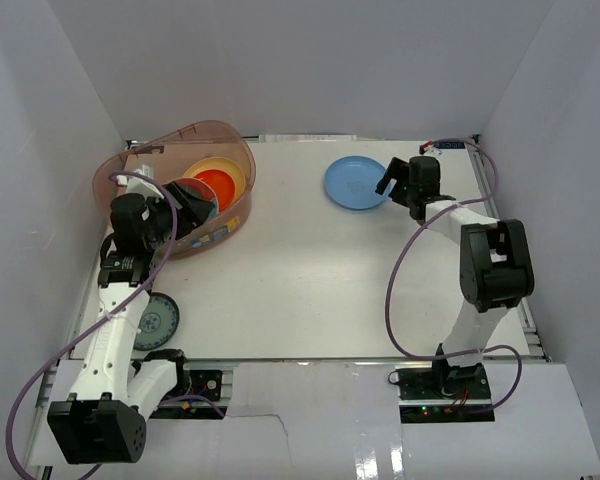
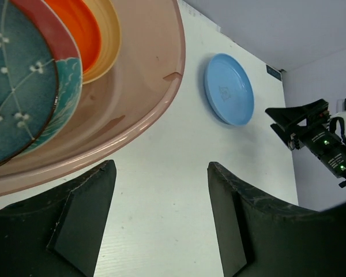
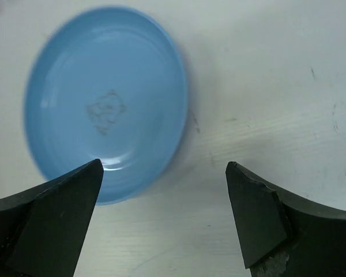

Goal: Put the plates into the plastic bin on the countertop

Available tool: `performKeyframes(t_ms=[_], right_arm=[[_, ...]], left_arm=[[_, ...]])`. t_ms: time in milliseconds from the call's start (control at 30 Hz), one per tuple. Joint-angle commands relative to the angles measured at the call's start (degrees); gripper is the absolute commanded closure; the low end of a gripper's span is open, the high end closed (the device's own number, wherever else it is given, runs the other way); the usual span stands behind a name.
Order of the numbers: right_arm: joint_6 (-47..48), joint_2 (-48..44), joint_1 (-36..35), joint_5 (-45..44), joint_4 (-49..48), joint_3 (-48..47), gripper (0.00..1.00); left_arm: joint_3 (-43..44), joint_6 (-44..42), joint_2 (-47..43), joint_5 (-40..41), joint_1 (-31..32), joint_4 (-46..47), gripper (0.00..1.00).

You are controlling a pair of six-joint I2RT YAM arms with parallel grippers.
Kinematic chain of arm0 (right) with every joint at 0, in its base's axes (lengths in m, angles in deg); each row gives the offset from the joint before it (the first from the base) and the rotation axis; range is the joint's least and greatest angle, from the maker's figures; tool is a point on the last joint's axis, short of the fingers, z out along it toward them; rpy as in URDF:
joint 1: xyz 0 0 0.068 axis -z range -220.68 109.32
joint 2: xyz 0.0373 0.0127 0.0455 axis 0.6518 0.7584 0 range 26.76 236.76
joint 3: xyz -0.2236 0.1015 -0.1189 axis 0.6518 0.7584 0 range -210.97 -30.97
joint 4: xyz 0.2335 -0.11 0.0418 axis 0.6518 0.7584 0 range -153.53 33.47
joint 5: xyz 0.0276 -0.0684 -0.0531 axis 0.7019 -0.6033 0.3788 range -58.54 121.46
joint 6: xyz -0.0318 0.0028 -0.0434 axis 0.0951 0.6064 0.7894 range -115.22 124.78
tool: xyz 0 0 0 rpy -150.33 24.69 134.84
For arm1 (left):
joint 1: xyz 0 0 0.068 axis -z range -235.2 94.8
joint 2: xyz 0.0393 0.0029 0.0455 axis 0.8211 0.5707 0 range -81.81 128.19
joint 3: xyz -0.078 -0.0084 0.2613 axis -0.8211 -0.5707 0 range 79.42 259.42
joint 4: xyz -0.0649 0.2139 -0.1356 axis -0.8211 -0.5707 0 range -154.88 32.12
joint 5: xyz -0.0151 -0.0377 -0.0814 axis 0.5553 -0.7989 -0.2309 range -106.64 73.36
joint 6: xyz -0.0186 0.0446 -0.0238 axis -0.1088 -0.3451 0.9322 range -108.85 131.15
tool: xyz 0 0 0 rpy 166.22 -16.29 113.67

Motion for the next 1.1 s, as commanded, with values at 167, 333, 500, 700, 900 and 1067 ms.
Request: performKeyframes(t_ms=[167, 333, 500, 700, 900, 1067], right_arm=[[1.06, 16.84, 0.68, 3.73, 4.08, -13.19, 0.34], [-2.20, 13.35, 1.12, 2.70, -4.32, -8.92, 0.92], [-3.95, -4.13, 0.60, 11.12, -14.19, 3.84, 0.92], [-2.56, -8.55, -9.68, 13.08, -10.34, -6.15, 0.92], [-0.45, 1.81, -23.04, 9.21, -3.75, -25.20, 0.92], [1.22, 14.37, -31.83, 6.22, 1.52, -41.12, 0.92]], left_arm=[[4.55, -3.10, -3.15, 5.52, 0.05, -4.82, 0.26], [5.17, -3.54, -3.85, 3.06, 2.07, -5.79, 0.26], [3.95, -5.65, -8.59, 8.49, 2.07, -9.65, 0.26], [2.97, -1.35, -12.73, 16.59, 2.07, -9.31, 0.21], [8.32, 1.73, -13.44, 15.89, 2.16, -5.09, 0.20], [10.88, 2.78, -10.98, 14.49, 2.95, -3.33, 0.19]])
